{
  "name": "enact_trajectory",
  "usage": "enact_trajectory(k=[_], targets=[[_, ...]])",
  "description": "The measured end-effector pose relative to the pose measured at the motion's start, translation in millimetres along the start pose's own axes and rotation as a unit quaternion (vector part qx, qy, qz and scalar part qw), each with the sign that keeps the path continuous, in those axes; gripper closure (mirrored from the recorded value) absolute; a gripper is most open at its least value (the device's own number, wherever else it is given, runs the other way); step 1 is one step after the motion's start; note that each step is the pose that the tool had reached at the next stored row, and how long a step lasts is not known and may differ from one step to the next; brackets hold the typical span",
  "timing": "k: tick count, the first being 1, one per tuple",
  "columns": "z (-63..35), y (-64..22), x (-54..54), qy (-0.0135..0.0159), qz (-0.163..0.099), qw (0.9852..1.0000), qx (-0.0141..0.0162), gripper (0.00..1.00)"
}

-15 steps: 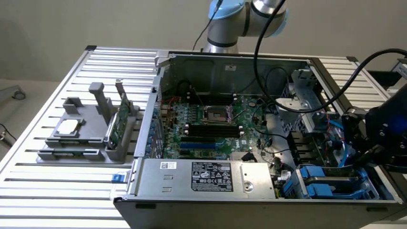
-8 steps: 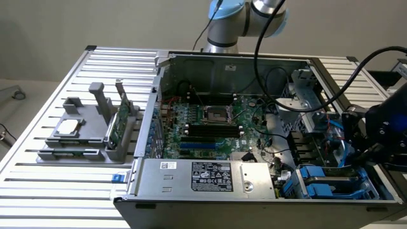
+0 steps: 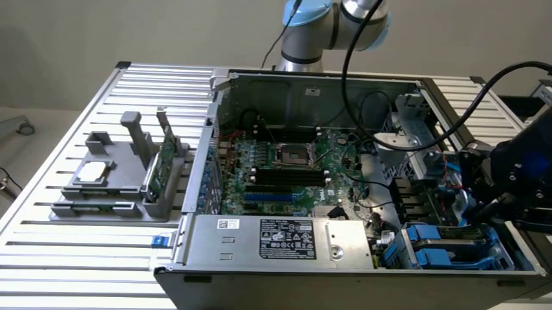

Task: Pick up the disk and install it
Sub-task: 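Insert the first disk wire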

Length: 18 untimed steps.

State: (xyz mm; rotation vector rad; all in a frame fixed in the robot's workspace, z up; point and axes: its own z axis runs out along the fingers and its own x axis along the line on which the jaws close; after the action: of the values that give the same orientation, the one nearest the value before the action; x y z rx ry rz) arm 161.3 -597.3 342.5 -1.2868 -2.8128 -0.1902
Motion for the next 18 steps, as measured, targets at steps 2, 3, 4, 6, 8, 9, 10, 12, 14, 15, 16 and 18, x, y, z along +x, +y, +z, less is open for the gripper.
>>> enact_trajectory(k=[2,3,4,6,8,9,10,12,14,15,16,18], targets=[[0.0,-1.6,1.3,0.0006,0.001,1.0000,-0.0007,0.84],[-0.2,-2.5,2.1,0.0005,0.003,1.0000,-0.0009,0.84],[-0.5,-3.3,2.8,0.0005,0.004,1.0000,-0.0011,0.84],[-1.3,-4.1,3.7,0.0003,0.006,1.0000,-0.0013,0.84],[-2.4,-4.6,4.2,0.0001,0.009,1.0000,-0.0016,0.84],[-2.8,-4.8,4.5,0.0000,0.010,0.9999,-0.0017,0.84],[-3.2,-5.0,4.7,-0.0001,0.011,0.9999,-0.0018,0.84],[-4.1,-5.3,4.9,-0.0003,0.013,0.9999,-0.0020,0.84],[-4.6,-5.6,5.1,-0.0005,0.015,0.9999,-0.0022,0.84],[-4.7,-5.7,5.1,-0.0005,0.017,0.9999,-0.0022,0.84],[-4.9,-5.8,5.1,-0.0006,0.018,0.9998,-0.0022,0.84],[-5.3,-5.9,5.1,-0.0007,0.020,0.9998,-0.0022,0.84]])
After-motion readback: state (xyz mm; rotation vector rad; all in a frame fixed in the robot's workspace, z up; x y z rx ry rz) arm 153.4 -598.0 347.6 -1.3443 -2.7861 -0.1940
